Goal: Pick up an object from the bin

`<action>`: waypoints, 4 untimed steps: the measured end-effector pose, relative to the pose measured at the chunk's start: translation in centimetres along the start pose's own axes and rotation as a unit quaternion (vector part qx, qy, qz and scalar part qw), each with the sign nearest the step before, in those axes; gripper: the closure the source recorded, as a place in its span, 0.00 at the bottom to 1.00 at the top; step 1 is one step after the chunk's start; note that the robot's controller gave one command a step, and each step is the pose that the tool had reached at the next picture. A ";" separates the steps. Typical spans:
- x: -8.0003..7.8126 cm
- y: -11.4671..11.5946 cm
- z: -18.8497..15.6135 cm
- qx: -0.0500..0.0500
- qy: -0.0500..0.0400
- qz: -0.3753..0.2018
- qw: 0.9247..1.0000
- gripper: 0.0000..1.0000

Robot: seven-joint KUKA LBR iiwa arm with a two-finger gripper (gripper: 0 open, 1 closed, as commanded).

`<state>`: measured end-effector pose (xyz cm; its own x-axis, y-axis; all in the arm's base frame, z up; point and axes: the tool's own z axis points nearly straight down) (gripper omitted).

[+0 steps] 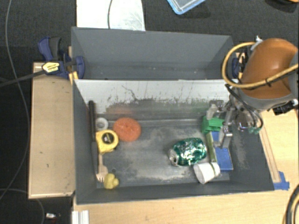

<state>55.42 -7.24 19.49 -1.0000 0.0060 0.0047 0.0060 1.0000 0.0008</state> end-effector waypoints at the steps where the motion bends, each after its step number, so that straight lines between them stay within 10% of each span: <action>1: -0.1 0.0 -0.5 0.001 -0.004 -0.001 1.000 0.00; 3: 1.5 1.7 11.6 0.002 -0.010 -0.120 0.993 0.00; 4: 4.2 6.2 12.5 0.002 -0.009 -0.080 0.997 1.00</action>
Offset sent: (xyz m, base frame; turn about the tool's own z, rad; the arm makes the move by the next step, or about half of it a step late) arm -0.0133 0.0231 -0.1249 -0.2017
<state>51.18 -0.98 7.02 -0.9879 -0.1544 -0.0129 -0.1544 0.9880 -0.0029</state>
